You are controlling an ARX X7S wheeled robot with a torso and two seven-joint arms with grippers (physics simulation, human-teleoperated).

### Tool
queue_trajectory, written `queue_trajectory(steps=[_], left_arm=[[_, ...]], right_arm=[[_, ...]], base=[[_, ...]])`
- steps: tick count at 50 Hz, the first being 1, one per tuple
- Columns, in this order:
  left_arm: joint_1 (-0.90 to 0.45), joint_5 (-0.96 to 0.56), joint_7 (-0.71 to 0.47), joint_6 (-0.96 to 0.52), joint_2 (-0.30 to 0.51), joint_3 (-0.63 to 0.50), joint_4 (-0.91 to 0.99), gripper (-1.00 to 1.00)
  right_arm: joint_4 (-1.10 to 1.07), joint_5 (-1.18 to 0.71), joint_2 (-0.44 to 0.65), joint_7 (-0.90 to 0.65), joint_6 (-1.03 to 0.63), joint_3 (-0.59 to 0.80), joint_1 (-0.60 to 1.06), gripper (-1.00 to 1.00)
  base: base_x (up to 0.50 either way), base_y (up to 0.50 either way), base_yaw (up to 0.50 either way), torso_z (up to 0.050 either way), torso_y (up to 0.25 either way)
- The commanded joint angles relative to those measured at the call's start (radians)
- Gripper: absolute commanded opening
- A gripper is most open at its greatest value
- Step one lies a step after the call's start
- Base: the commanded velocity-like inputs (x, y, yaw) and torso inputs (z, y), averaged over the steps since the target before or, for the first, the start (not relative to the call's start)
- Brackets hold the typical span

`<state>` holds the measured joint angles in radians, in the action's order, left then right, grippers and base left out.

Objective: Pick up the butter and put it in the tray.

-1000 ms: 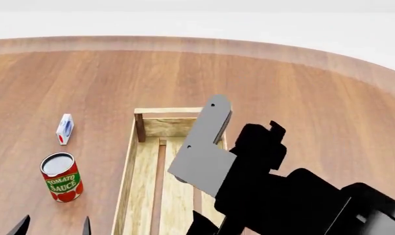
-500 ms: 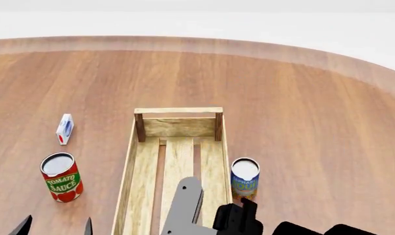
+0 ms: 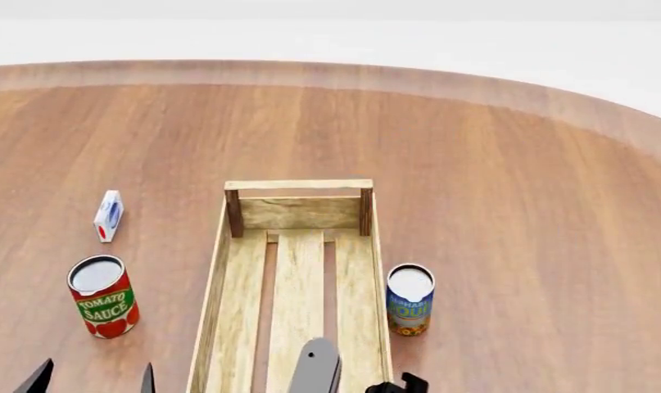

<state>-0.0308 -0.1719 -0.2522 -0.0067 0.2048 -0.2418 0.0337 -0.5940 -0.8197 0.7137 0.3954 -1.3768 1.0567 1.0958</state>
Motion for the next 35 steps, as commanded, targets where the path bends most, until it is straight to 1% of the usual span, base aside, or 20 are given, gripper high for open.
queue_trajectory(steps=[1, 18, 35], left_arm=[[0.001, -0.003, -0.006, -0.003, 0.005, -0.006, 0.006, 1.0], [0.0, -0.01, -0.009, -0.003, 0.012, -0.015, 0.003, 1.0], [-0.001, -0.016, -0.013, 0.0, 0.017, -0.023, -0.001, 1.0]], right_arm=[[0.028, 0.029, 0.021, 0.011, 0.051, 0.039, -0.019, 1.0], [0.099, 0.082, 0.032, 0.027, 0.116, 0.093, -0.041, 1.0], [0.148, 0.088, 0.048, 0.032, 0.151, 0.085, -0.048, 1.0]], base=[[0.0, 0.0, 0.0, 0.0, 0.0], [0.0, 0.0, 0.0, 0.0, 0.0], [0.0, 0.0, 0.0, 0.0, 0.0]])
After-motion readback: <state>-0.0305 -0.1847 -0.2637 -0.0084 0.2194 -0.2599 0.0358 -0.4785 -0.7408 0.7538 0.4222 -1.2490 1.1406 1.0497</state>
